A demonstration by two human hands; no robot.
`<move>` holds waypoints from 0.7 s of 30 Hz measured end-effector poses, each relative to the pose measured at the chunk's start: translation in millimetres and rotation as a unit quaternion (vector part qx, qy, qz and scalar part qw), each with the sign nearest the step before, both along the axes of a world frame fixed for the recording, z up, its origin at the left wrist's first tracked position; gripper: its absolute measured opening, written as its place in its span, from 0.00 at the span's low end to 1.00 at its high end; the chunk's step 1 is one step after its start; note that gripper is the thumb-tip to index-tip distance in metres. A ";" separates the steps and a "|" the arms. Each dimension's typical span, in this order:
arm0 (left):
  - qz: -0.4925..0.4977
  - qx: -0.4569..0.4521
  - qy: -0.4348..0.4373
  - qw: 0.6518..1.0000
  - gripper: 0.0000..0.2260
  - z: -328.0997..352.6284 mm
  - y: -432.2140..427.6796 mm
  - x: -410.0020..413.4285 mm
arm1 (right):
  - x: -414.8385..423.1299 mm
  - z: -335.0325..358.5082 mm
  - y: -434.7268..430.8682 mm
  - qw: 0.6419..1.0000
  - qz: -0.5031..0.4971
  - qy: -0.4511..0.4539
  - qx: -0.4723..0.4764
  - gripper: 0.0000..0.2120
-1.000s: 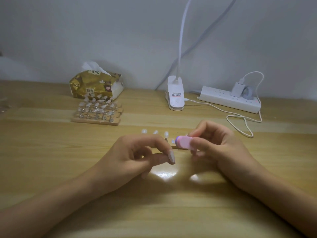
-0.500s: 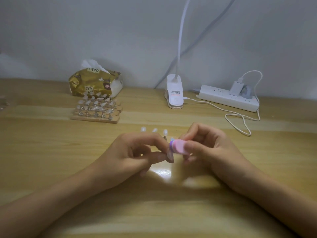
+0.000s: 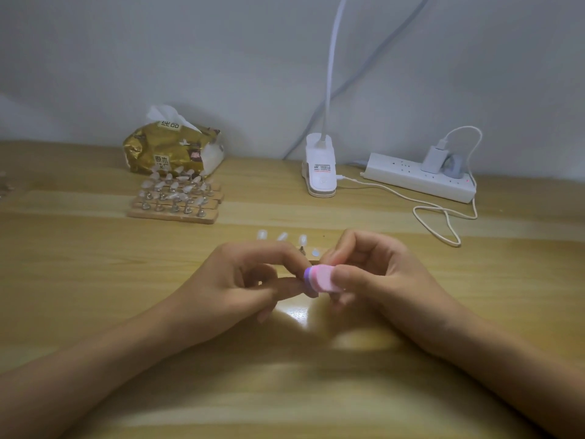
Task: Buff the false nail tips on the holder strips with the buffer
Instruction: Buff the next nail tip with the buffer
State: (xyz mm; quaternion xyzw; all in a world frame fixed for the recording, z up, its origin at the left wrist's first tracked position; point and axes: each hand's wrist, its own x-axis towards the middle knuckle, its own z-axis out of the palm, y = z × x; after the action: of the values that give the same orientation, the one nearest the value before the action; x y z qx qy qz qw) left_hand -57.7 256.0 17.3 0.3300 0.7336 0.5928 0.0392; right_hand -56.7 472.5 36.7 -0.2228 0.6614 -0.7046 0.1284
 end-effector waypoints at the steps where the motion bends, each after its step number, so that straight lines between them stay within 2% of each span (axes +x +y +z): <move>1: 0.002 0.003 0.000 1.000 0.03 0.8 -0.3 0.4 | -1.8 0.6 1.4 1.000 -0.026 -0.004 0.008 0.09; 4: 0.005 0.015 -0.001 1.000 0.03 4.3 1.6 2.1 | -4.7 3.9 9.6 0.997 -0.074 -0.020 -0.024 0.10; 7: 0.016 0.036 -0.007 0.999 0.03 6.2 2.3 1.6 | -3.9 2.4 9.4 0.996 -0.064 -0.021 -0.052 0.08; 12: 0.033 0.050 -0.047 0.997 0.03 6.6 1.1 3.5 | -3.0 -0.3 5.2 0.997 -0.055 -0.025 -0.049 0.08; 21: 0.109 0.048 -0.070 0.990 0.12 6.5 0.1 1.1 | -5.0 -3.2 4.7 0.996 -0.061 -0.022 -0.058 0.07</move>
State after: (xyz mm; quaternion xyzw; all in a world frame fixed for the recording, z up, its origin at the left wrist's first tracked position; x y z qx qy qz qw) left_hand -56.7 256.0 23.8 0.2073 0.7314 0.6495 0.0097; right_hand -61.7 477.2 33.6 -0.1737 0.6289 -0.7529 0.0870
